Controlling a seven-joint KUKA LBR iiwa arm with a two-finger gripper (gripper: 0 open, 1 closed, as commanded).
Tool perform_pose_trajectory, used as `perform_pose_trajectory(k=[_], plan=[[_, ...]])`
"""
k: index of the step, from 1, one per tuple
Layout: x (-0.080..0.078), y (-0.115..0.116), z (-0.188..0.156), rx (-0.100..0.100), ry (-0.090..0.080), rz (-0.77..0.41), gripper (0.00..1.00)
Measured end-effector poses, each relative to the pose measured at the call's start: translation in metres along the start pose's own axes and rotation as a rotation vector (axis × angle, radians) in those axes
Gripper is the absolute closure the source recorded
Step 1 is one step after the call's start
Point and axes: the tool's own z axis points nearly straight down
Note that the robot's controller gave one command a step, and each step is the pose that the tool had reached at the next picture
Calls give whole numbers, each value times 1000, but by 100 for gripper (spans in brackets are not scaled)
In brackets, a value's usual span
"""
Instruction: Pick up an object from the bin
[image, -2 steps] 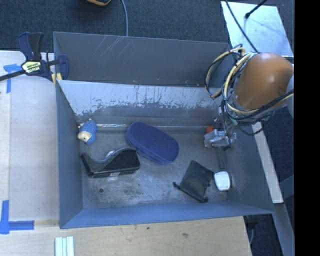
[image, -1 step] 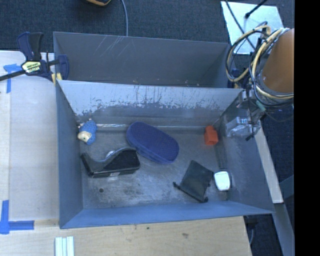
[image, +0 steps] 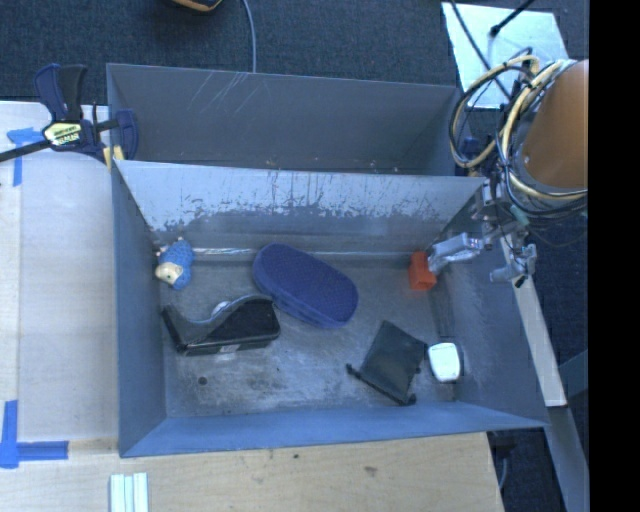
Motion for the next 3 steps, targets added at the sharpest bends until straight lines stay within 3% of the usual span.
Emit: perform_pose_trajectory(k=[1, 2, 3], plan=[[-84, 65, 113, -10, -2, -41, 0], [-139, 86, 59, 4, -3, 280, 0], [-81, 137, 90, -7, 6, 323, 0]])
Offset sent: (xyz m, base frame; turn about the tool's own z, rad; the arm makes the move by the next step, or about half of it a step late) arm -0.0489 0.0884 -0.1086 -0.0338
